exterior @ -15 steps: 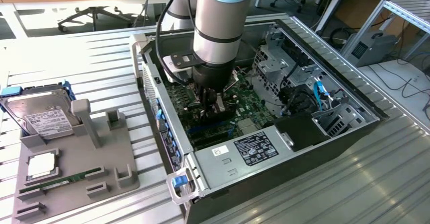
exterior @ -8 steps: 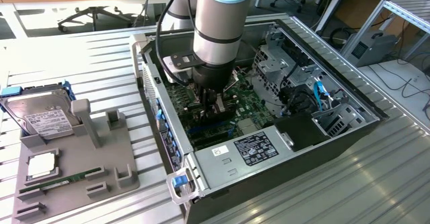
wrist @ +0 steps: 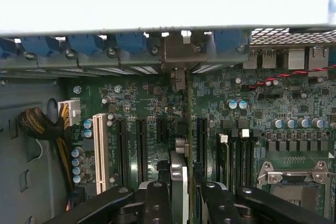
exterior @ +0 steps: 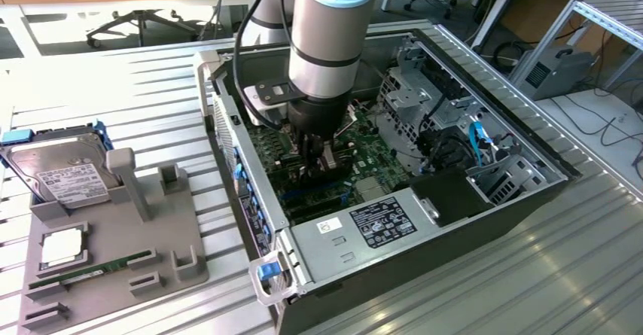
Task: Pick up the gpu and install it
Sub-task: 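Insert the gpu into the slot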
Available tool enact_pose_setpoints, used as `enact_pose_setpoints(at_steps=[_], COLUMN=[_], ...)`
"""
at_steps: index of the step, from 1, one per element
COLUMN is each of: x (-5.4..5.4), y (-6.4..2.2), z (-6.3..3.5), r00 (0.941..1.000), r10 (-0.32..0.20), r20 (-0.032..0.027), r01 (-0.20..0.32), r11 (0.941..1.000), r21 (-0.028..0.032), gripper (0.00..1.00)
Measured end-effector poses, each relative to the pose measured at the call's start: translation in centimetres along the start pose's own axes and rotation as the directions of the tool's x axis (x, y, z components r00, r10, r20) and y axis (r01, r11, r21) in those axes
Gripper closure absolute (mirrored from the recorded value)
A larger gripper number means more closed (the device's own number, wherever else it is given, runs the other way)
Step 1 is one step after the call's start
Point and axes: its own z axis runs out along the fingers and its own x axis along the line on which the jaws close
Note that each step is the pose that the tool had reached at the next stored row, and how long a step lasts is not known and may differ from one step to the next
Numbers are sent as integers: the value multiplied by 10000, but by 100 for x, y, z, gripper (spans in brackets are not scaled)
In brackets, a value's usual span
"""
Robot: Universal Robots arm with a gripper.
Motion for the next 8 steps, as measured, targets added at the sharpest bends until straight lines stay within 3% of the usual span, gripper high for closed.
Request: enact_pose_setpoints(at_steps=[8], x=[0], y=[0], z=[4], r00=[10000], r10=[0], r20=[3], r01=[0], r11=[10000], r21=[2], gripper=[73])
